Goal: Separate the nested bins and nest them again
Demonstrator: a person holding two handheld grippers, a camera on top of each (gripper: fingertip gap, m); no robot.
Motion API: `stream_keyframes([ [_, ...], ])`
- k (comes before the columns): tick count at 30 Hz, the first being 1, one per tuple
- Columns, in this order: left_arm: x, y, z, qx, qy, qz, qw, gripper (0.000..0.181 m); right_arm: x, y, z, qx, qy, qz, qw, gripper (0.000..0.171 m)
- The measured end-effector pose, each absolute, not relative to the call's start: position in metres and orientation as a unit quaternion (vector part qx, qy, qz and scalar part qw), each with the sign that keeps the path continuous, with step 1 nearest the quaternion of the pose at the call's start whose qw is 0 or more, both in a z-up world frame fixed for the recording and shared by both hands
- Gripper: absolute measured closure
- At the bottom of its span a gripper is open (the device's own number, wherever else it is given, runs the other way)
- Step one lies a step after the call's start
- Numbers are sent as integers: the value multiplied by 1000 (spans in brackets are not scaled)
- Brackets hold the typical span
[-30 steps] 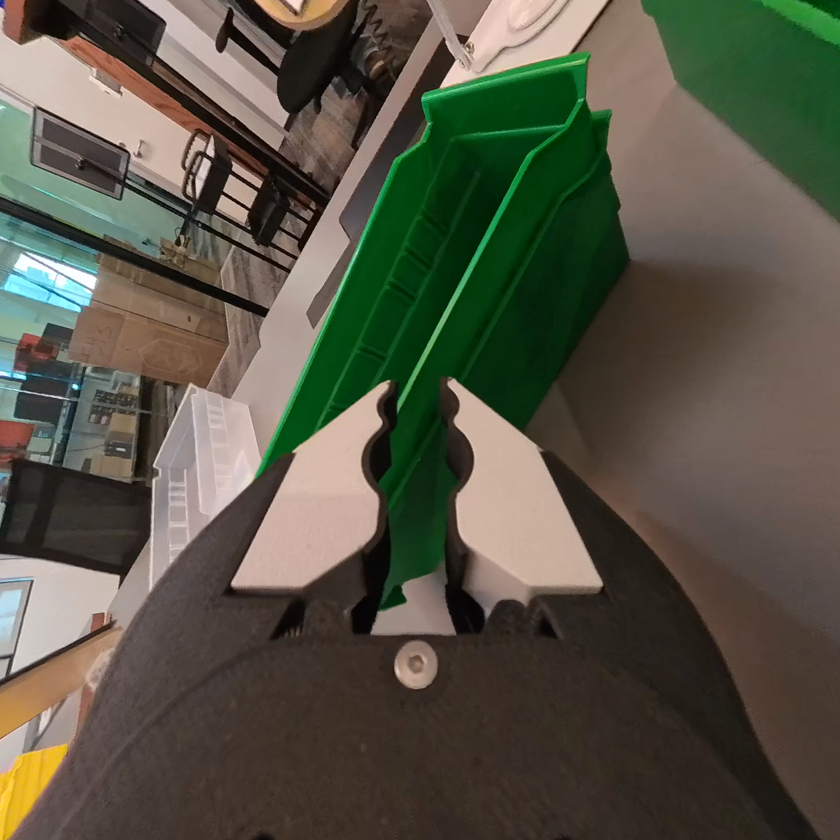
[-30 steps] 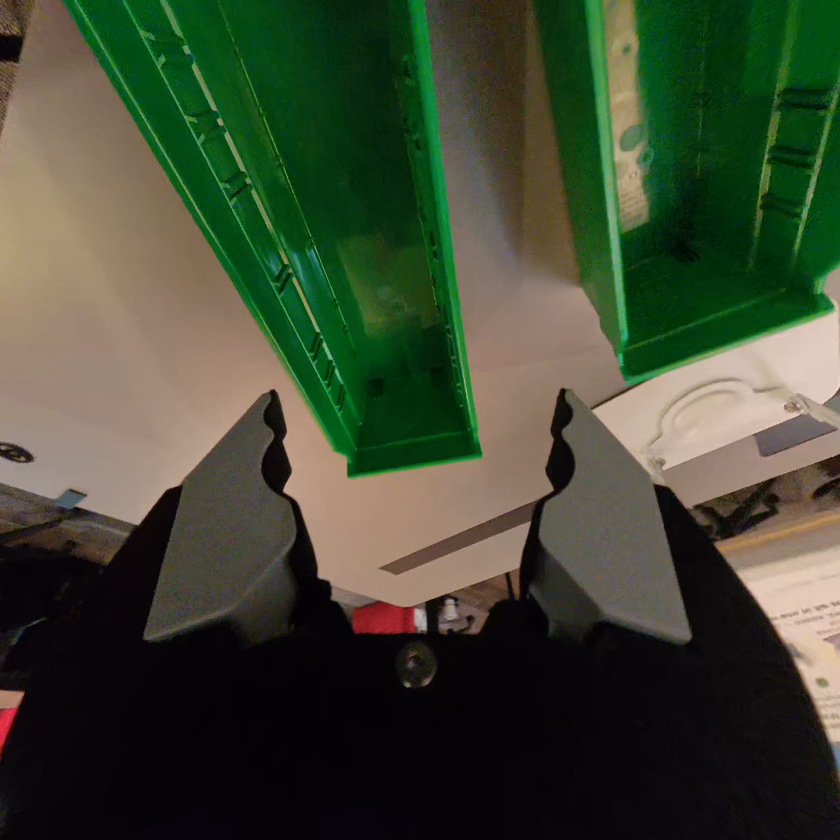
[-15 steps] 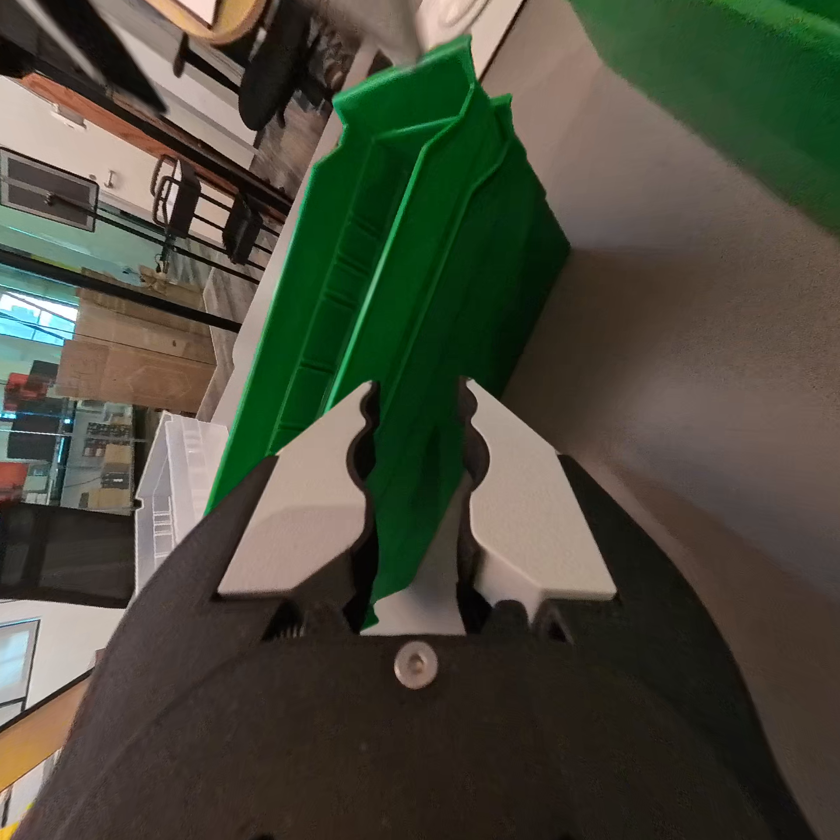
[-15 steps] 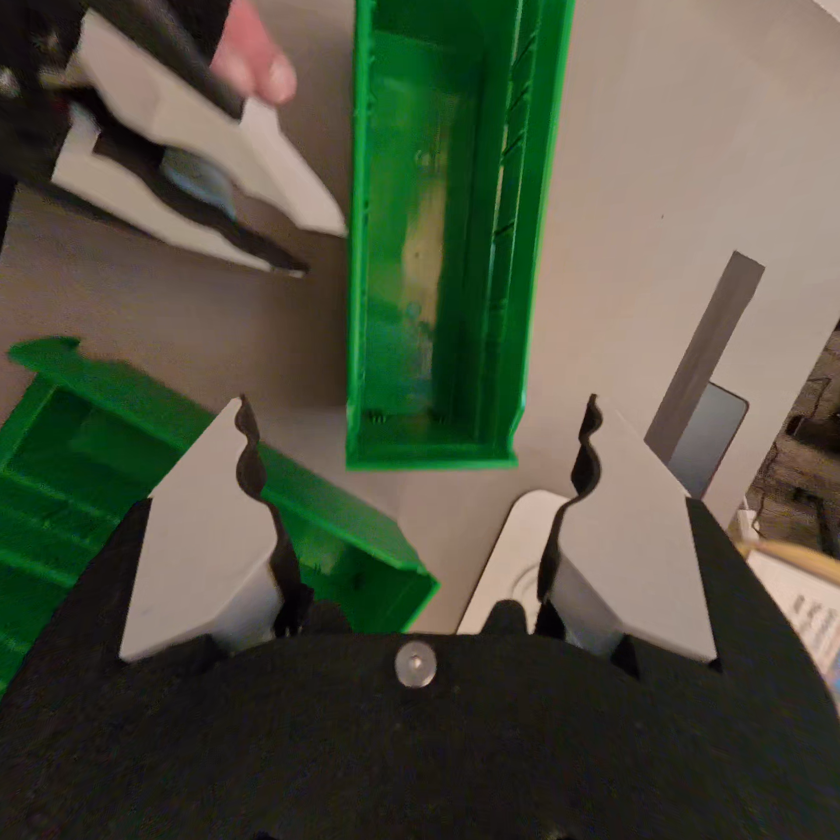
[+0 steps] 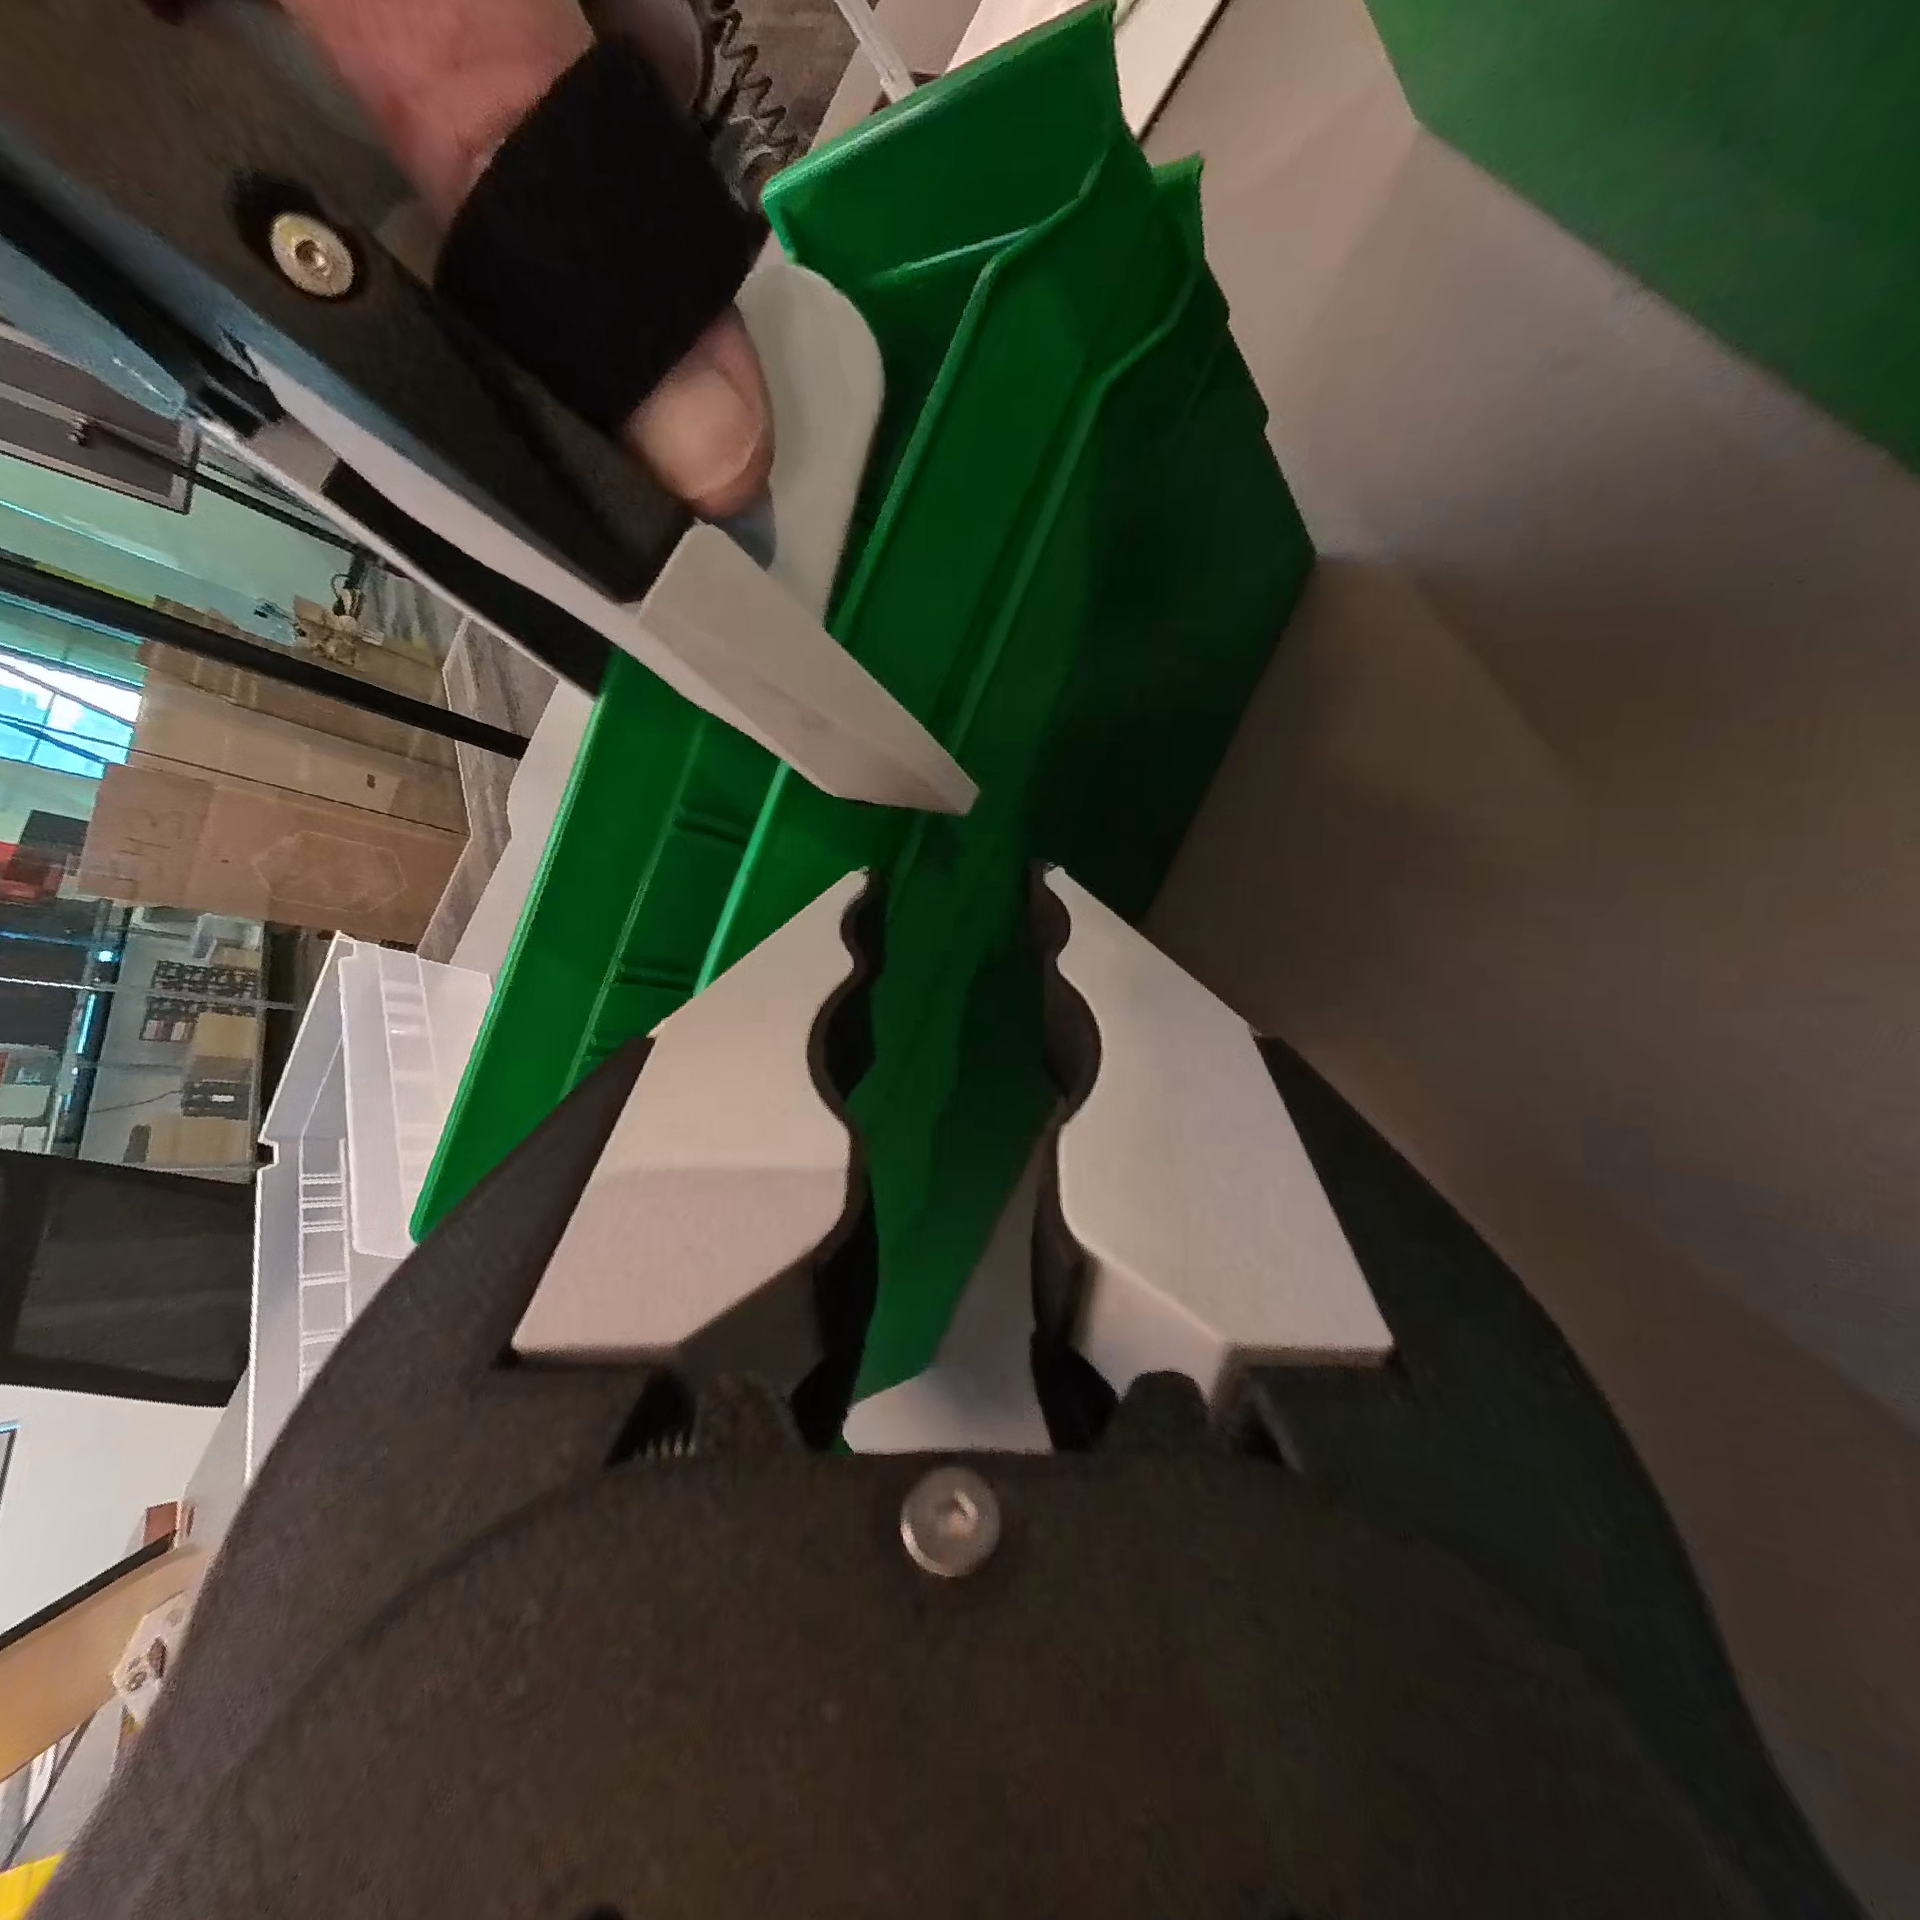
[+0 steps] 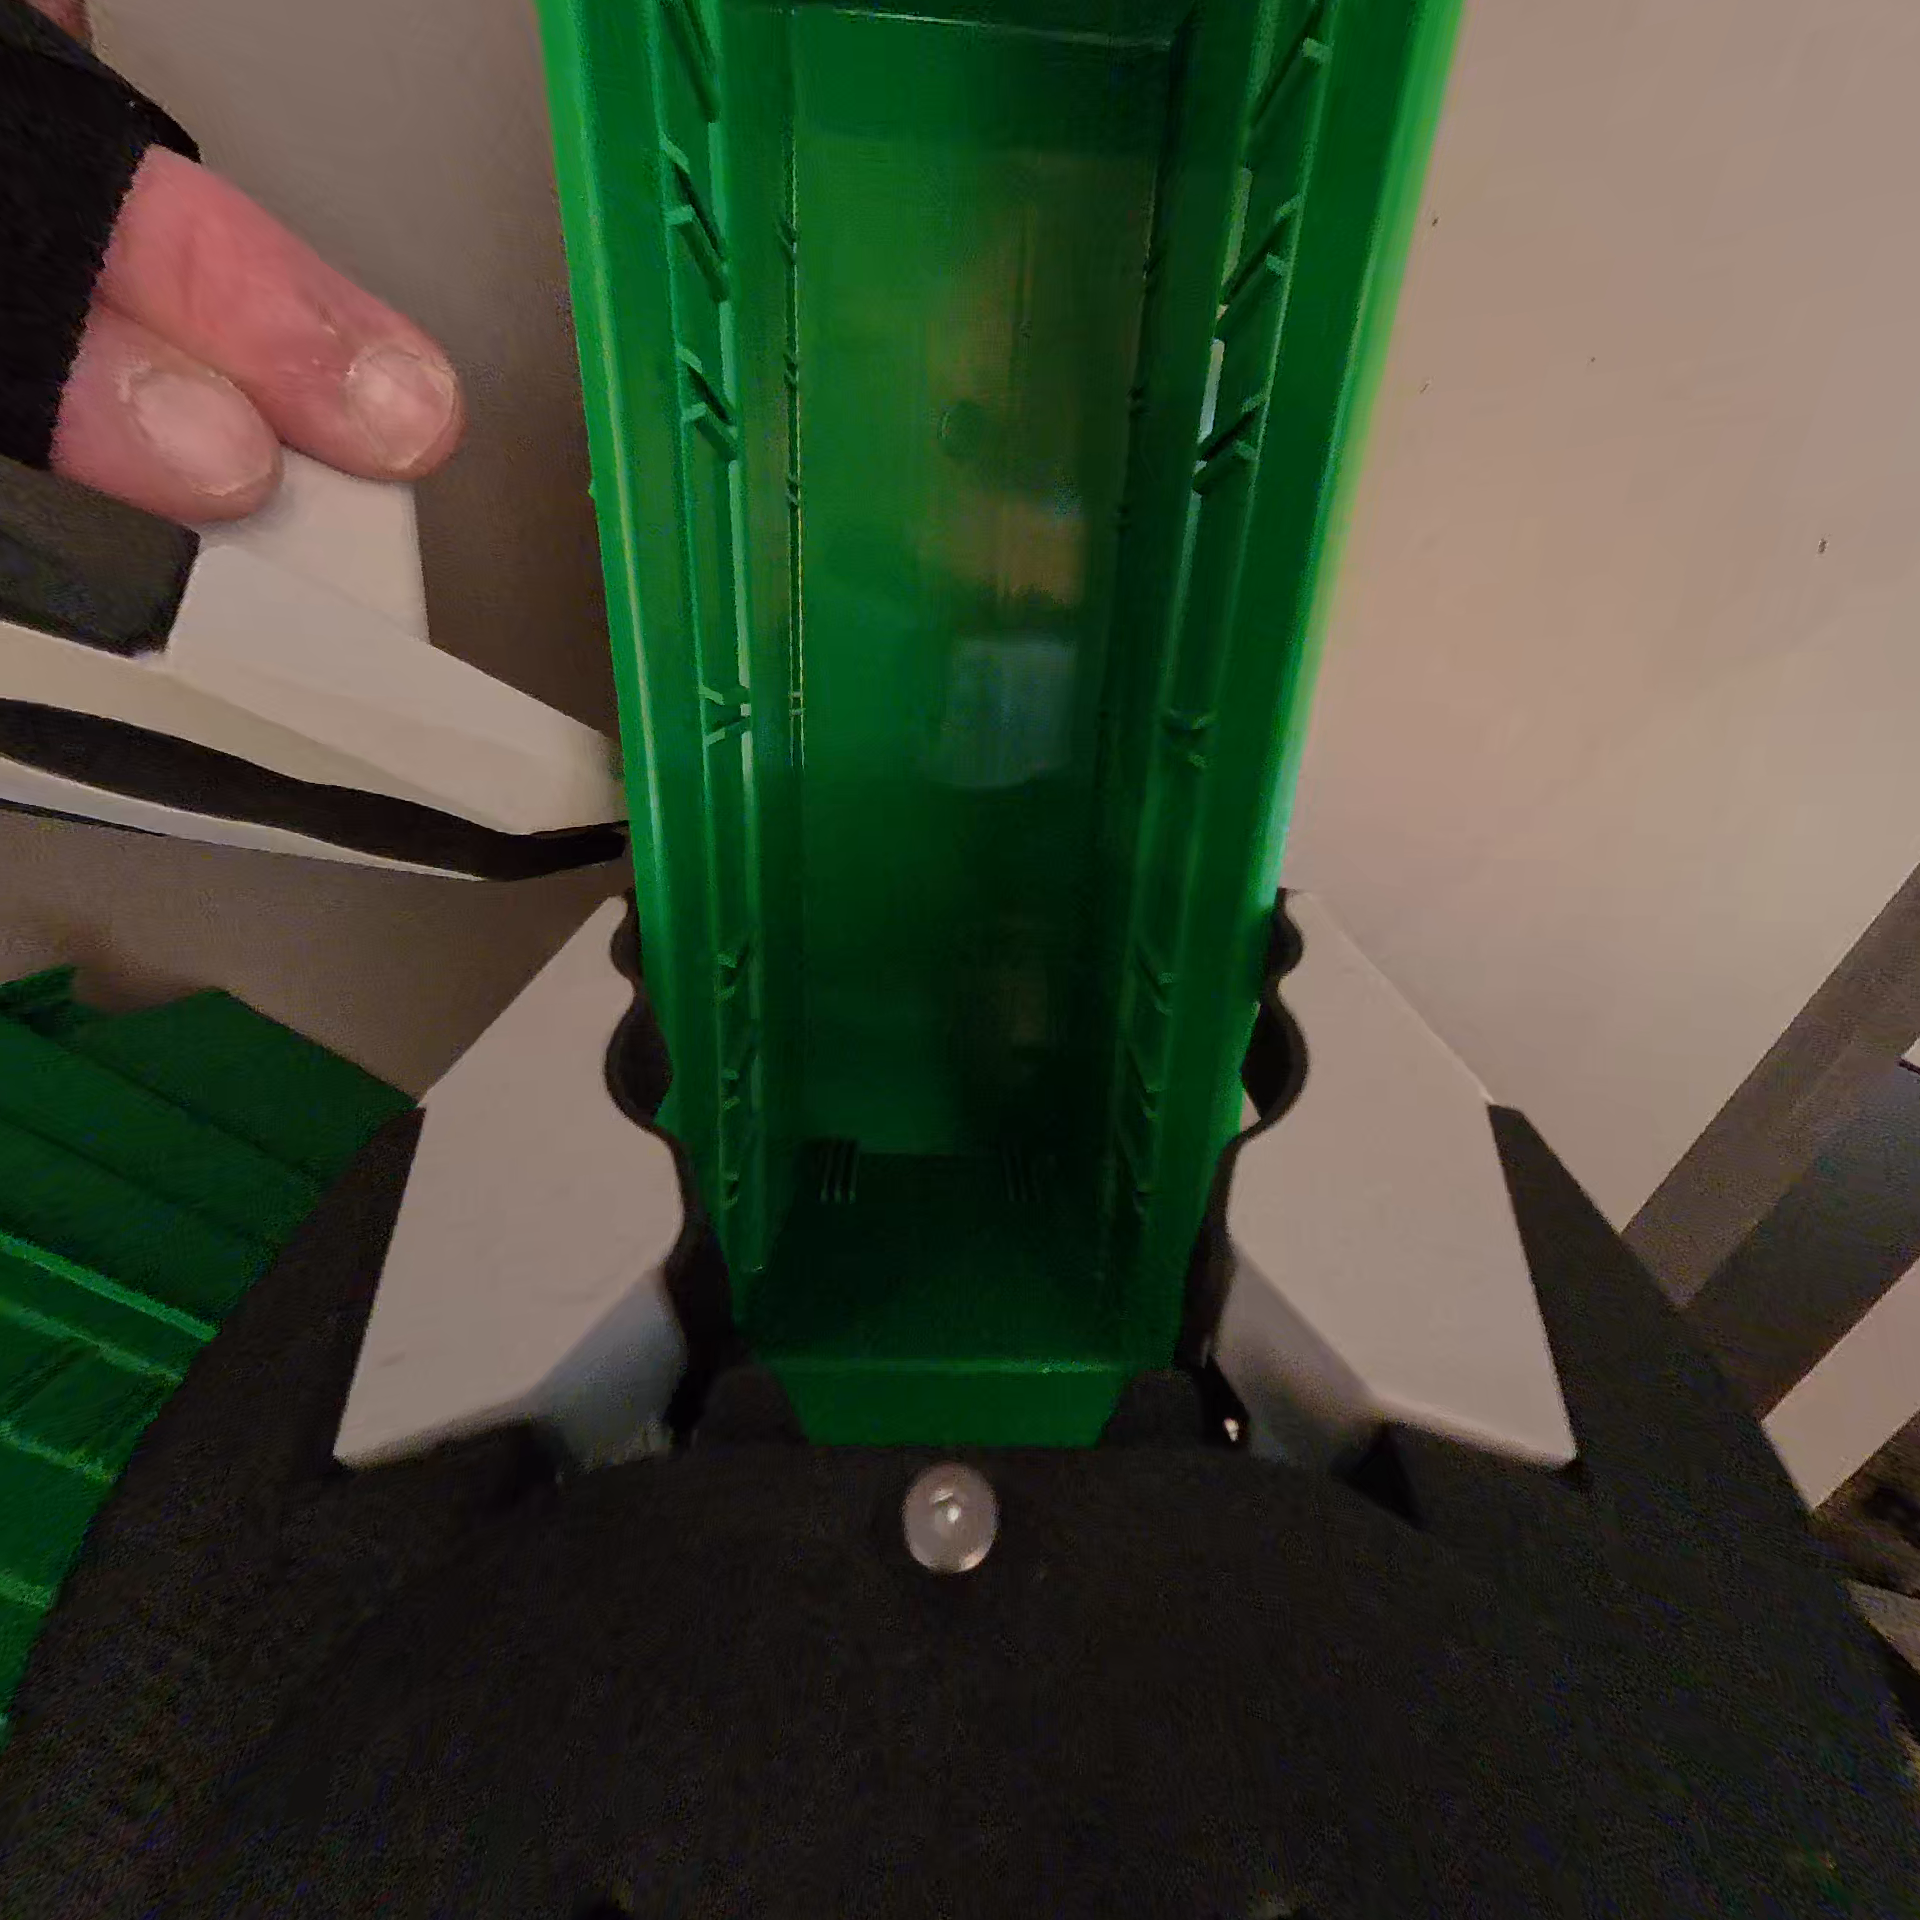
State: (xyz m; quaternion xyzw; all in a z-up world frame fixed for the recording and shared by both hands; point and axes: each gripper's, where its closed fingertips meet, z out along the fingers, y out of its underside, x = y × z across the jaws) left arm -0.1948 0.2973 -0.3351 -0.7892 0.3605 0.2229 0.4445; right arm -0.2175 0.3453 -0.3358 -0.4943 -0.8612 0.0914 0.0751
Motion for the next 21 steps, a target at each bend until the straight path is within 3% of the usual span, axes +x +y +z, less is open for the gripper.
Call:
stream_keyframes([
  [11,-201,304,-331,-790,346,235,447,169,-217,347,-333,-489,-866,83,58,70],
  [14,-203,304,-331,-791,341,234,450,179,-218,345,-330,-473,-875,41,90,69],
  [21,-206,309,-337,-802,337,245,428,179,-229,344,-308,-458,-878,17,139,72],
])
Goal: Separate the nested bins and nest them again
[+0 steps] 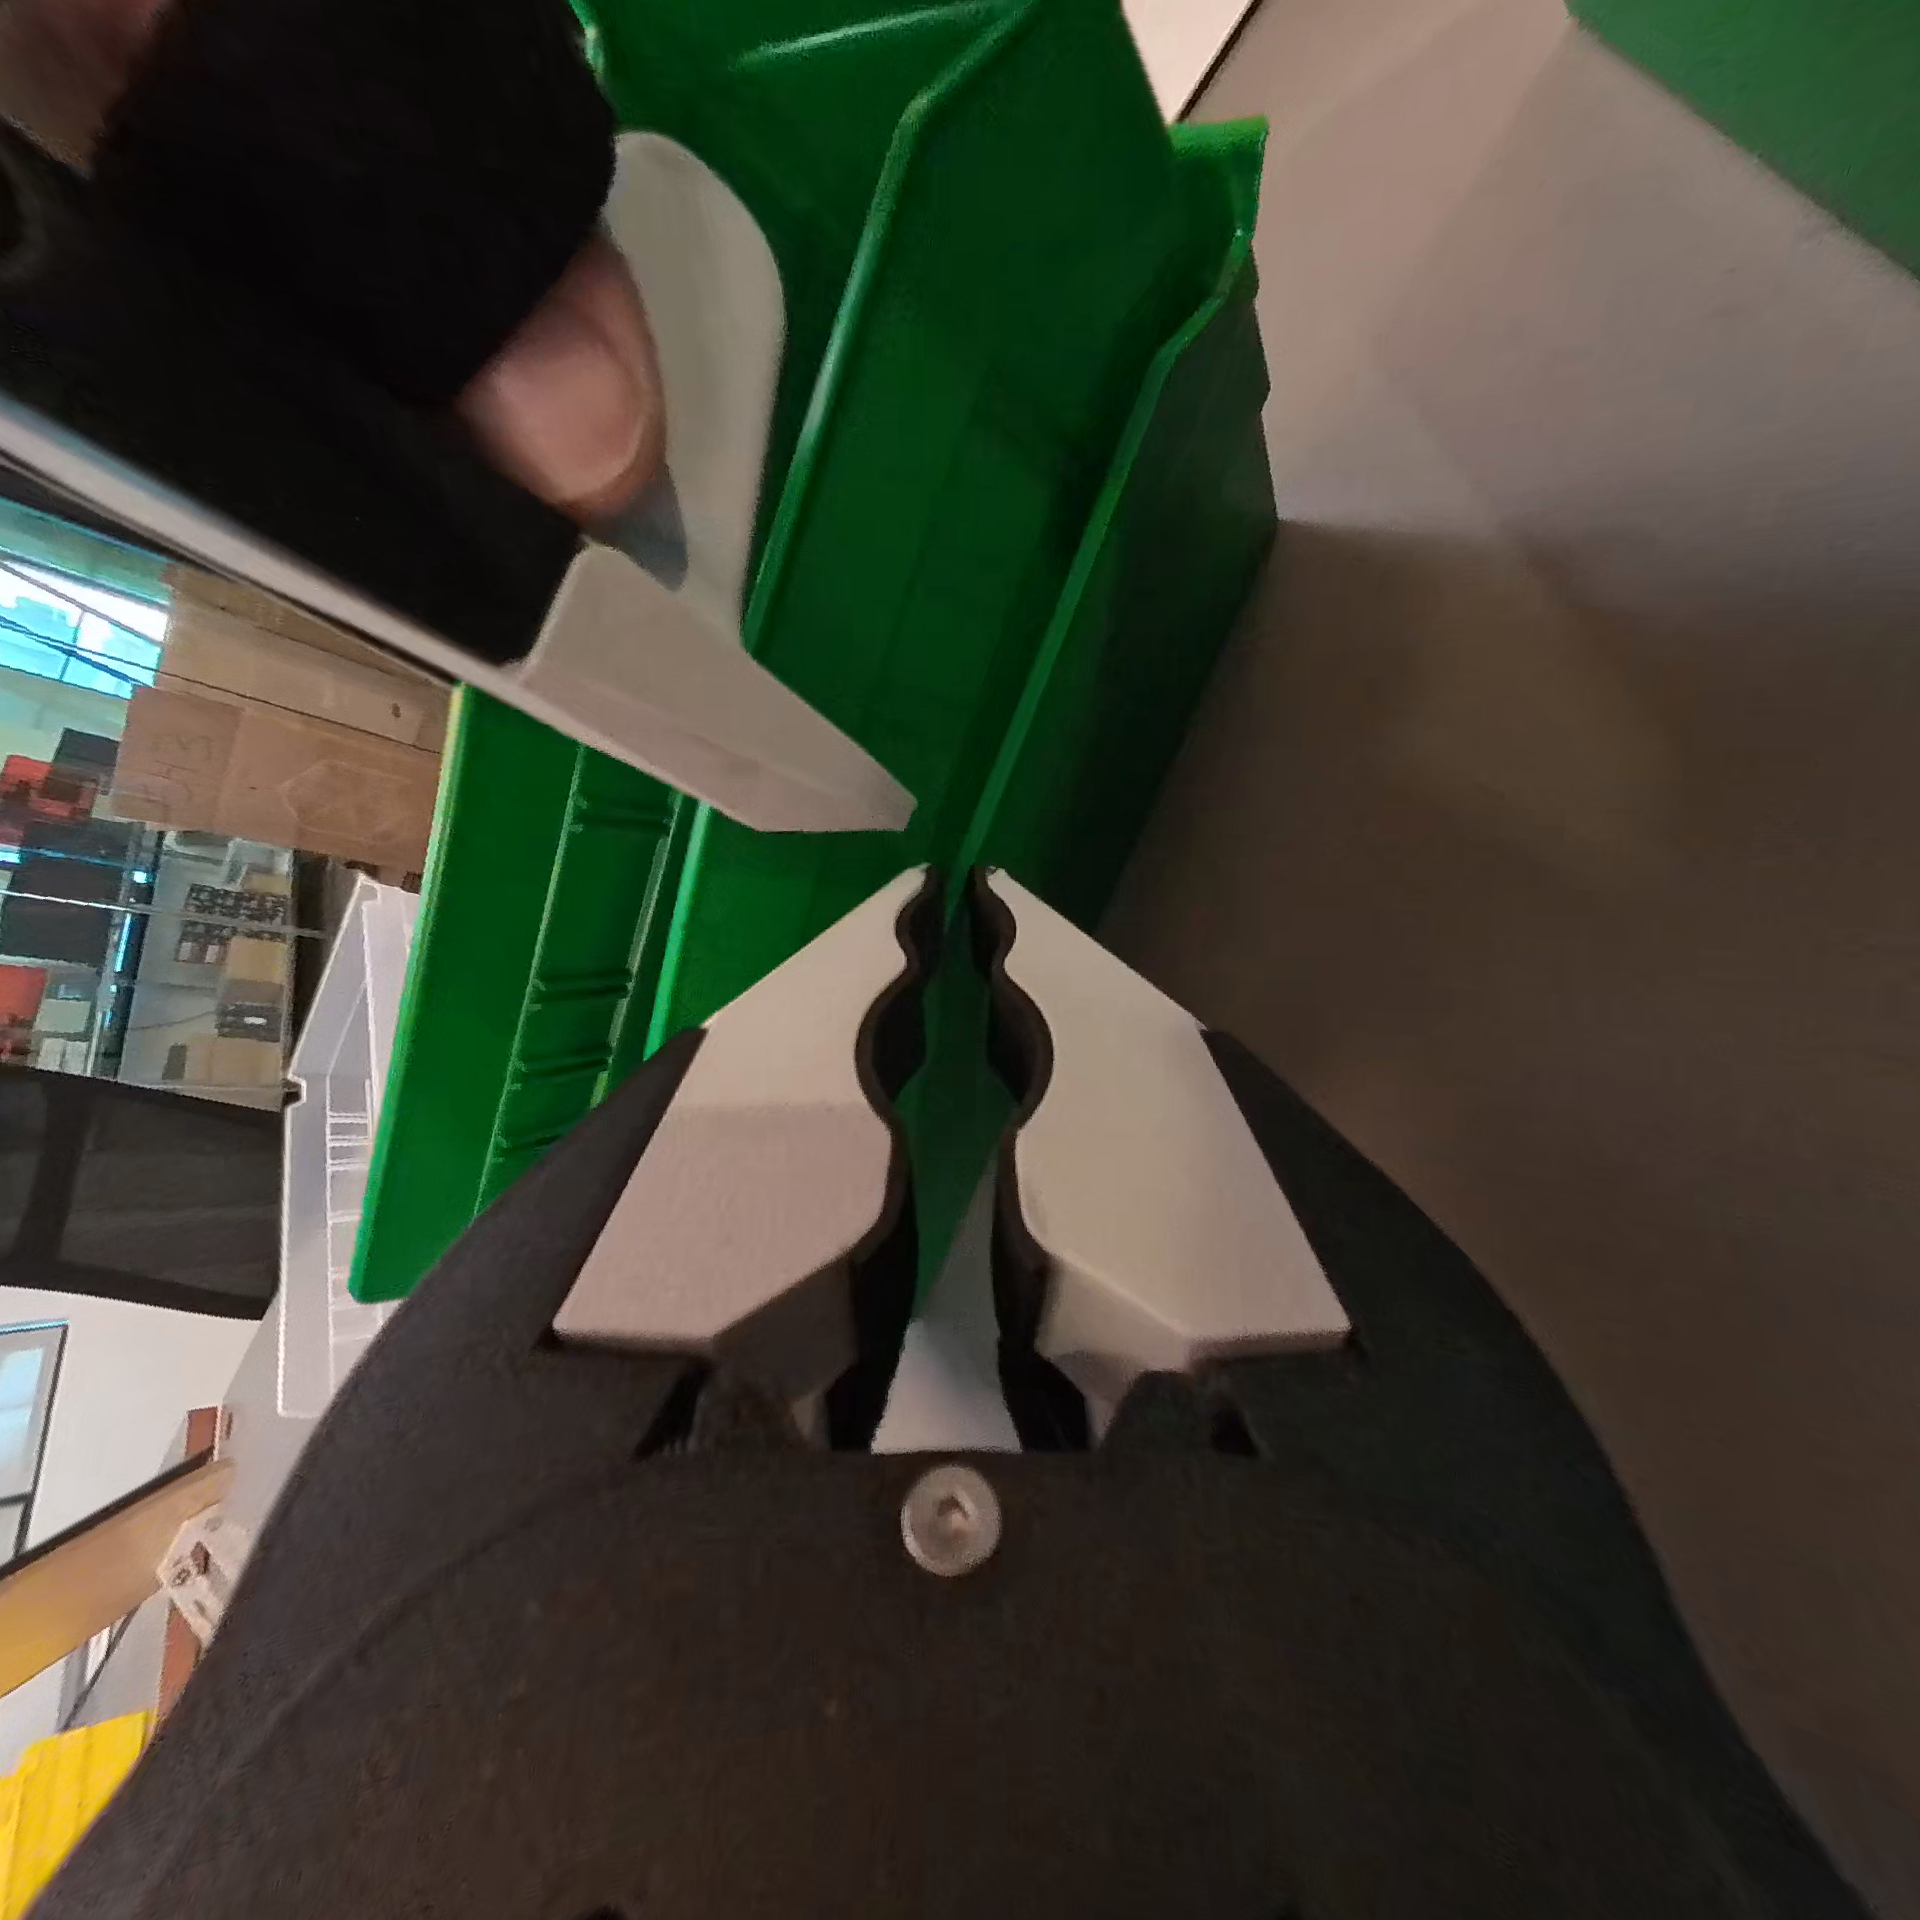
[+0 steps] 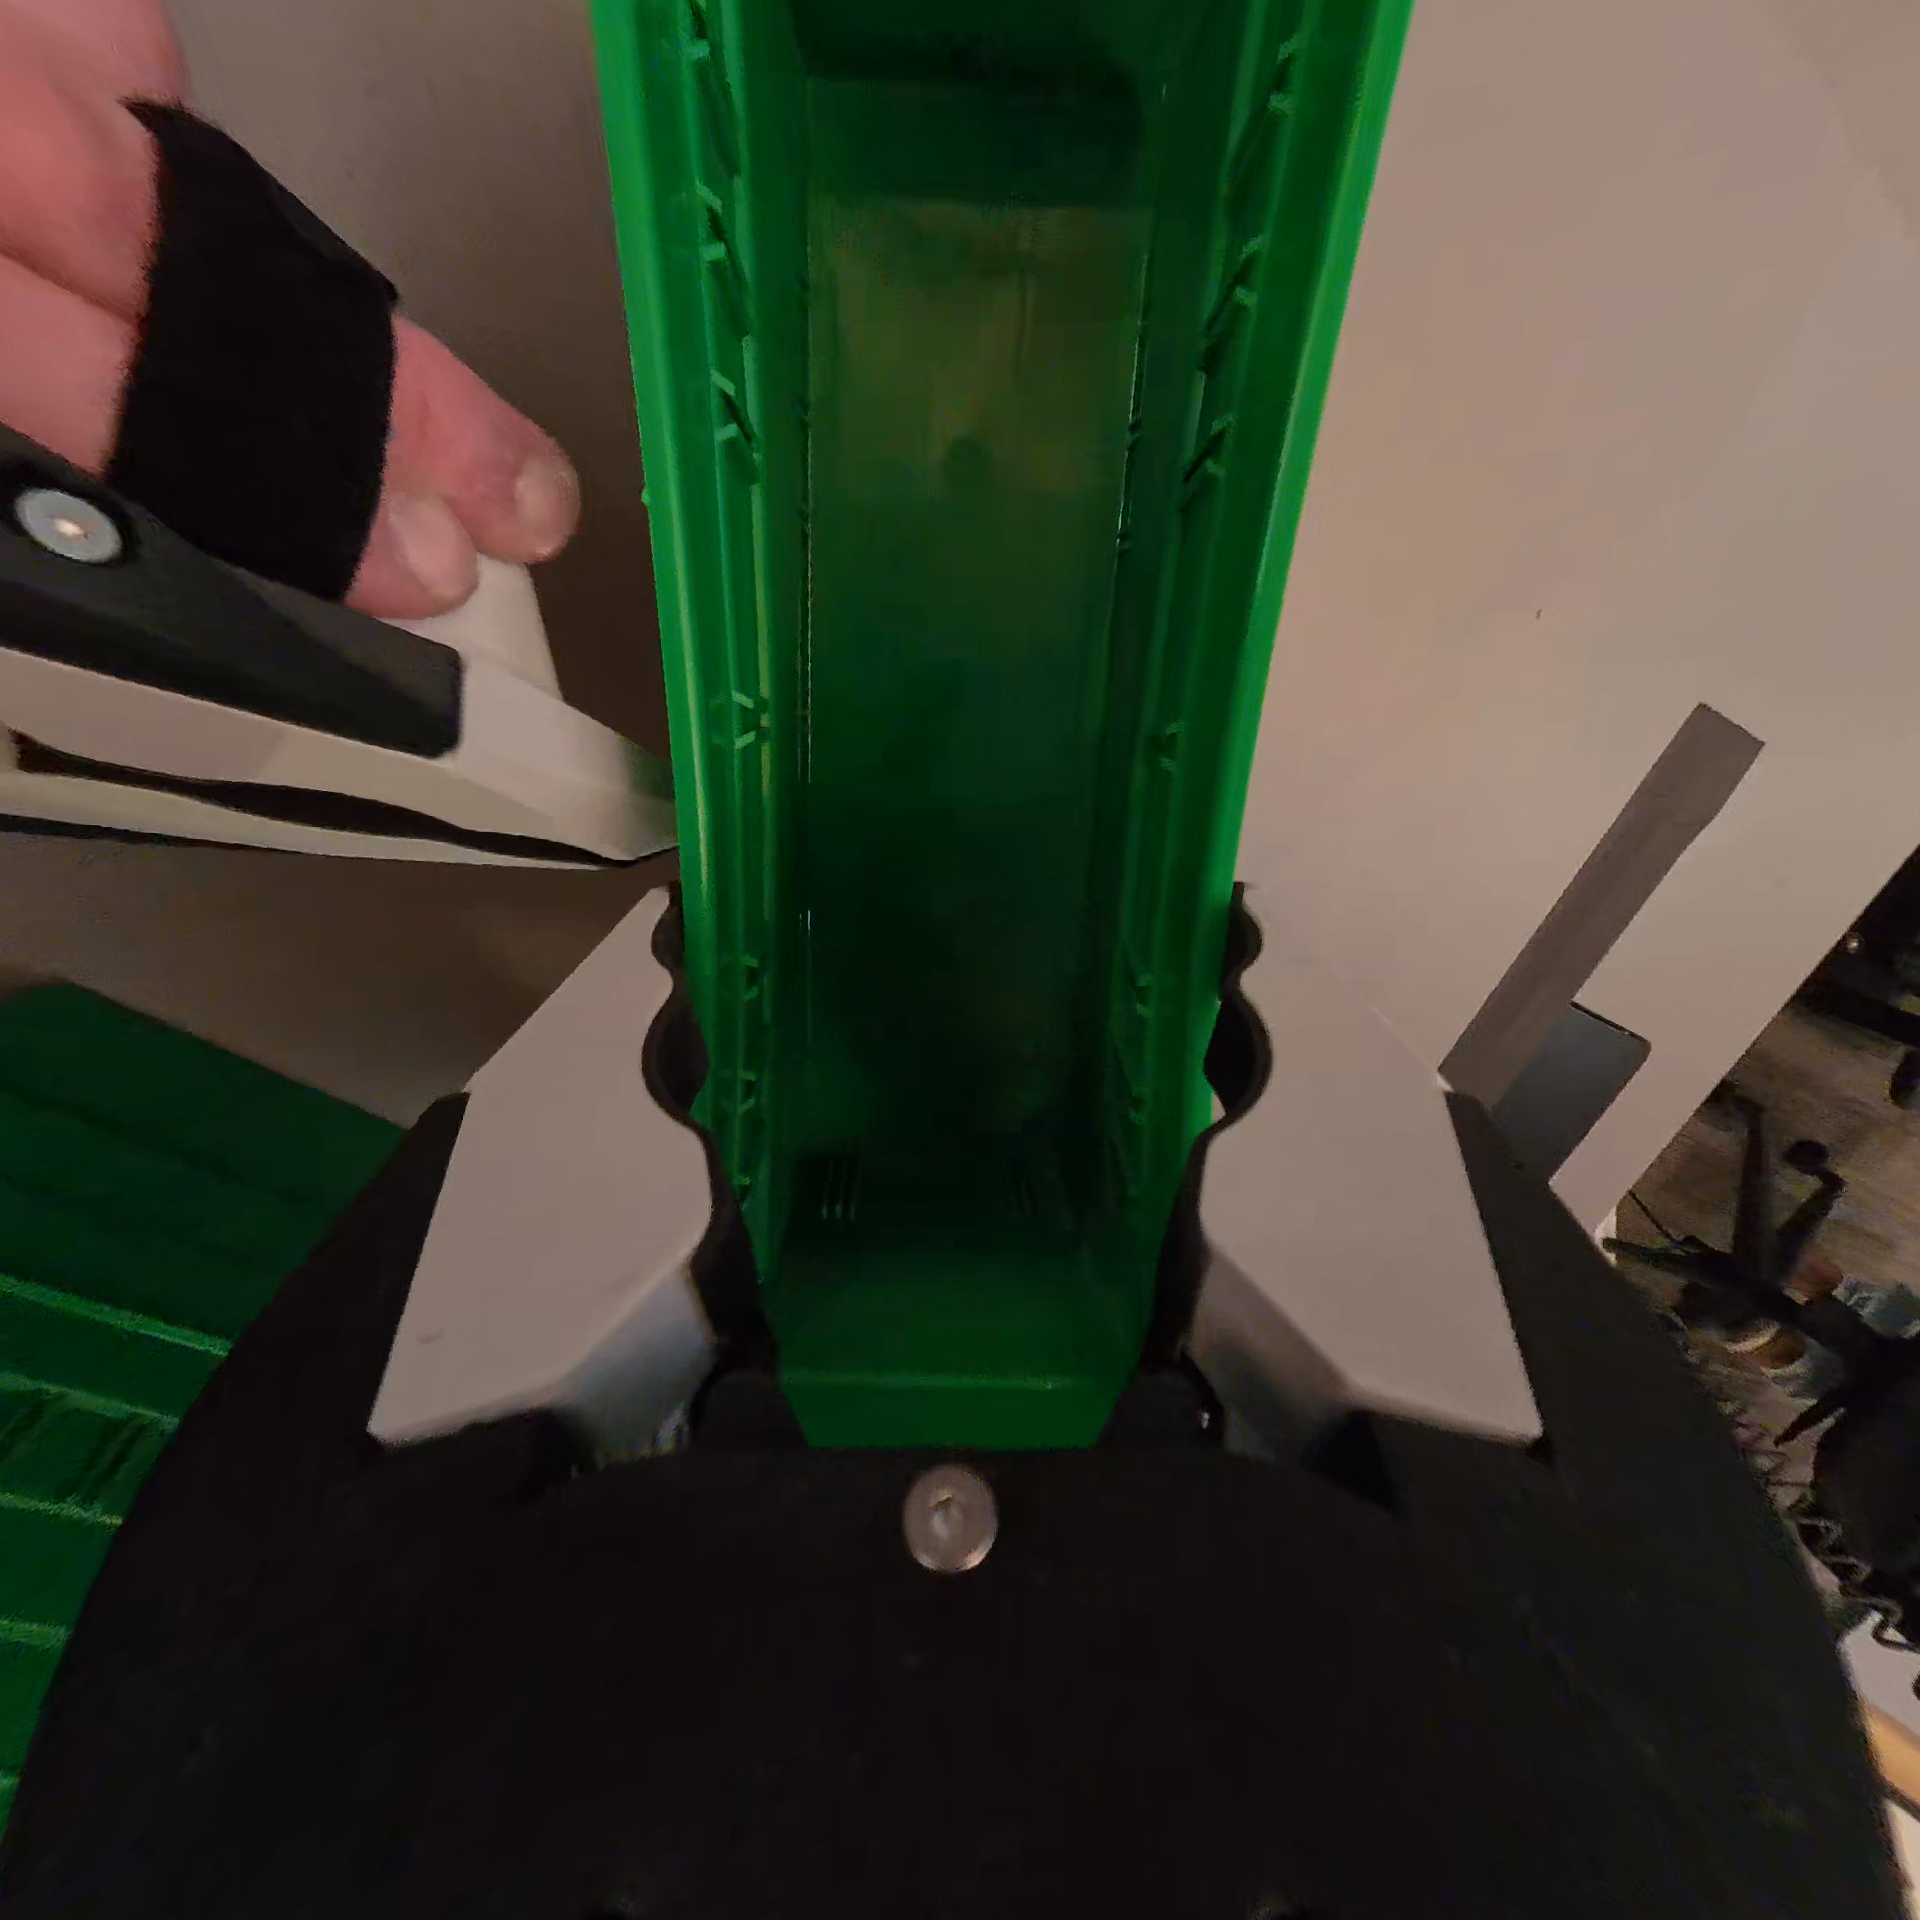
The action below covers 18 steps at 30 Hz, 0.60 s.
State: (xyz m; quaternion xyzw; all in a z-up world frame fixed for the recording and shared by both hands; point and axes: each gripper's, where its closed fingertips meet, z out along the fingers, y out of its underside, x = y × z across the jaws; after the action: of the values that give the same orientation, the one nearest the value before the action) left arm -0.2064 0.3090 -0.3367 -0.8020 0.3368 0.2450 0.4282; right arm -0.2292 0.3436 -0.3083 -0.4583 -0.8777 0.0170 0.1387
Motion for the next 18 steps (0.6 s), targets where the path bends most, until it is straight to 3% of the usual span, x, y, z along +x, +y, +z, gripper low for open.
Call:
stream_keyframes([
  [6,-207,311,-334,-803,334,241,431,179,-230,350,-312,-472,-873,46,113,72],
  [18,-210,313,-333,-808,328,242,425,178,-237,350,-266,-488,-855,132,113,75],
])
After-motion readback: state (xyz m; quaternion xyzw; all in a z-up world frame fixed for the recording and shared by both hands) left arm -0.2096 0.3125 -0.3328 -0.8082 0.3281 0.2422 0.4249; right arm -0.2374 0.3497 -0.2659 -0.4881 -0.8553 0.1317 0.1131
